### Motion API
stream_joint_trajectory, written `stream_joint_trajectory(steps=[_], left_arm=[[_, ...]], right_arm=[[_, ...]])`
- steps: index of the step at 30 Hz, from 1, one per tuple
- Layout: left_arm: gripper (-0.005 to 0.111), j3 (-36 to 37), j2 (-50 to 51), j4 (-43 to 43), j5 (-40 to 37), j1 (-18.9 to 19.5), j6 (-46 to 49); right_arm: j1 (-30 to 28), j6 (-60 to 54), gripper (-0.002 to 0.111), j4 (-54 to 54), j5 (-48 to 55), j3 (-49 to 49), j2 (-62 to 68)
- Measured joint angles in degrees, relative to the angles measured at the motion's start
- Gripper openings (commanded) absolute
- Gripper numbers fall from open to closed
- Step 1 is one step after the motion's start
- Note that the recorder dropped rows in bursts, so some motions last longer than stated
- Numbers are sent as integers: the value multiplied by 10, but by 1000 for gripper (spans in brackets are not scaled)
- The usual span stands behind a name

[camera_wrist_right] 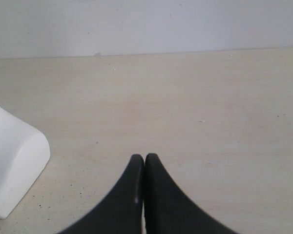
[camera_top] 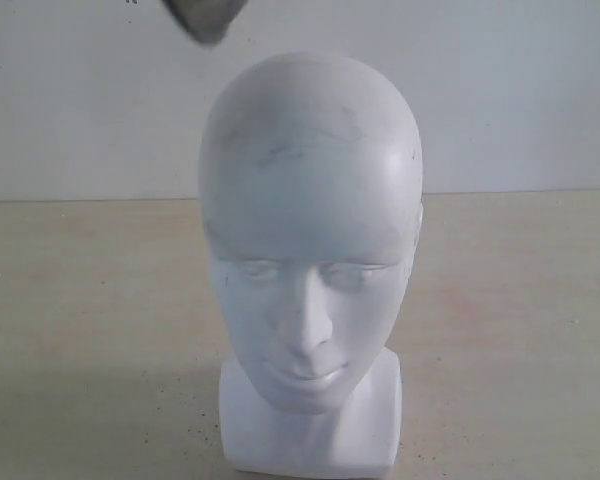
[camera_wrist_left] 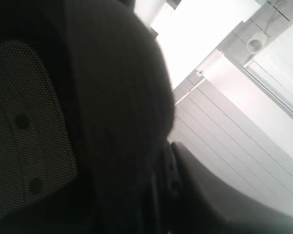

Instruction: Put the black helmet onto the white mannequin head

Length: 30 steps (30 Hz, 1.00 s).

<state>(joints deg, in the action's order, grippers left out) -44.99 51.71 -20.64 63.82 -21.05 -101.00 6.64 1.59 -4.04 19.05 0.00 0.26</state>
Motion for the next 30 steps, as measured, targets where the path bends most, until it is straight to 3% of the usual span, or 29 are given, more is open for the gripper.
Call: stream_joint_trajectory(steps=[9, 23, 30], left_arm=[[4, -112, 79, -34, 24, -10, -27], [4, -150, 184, -35, 21, -144, 16], [4, -152, 216, -39, 15, -167, 20]], right_arm=[[0, 0, 0, 0, 0, 0, 0], [0, 0, 0, 0, 0, 0, 0], [0, 0, 0, 0, 0, 0, 0]])
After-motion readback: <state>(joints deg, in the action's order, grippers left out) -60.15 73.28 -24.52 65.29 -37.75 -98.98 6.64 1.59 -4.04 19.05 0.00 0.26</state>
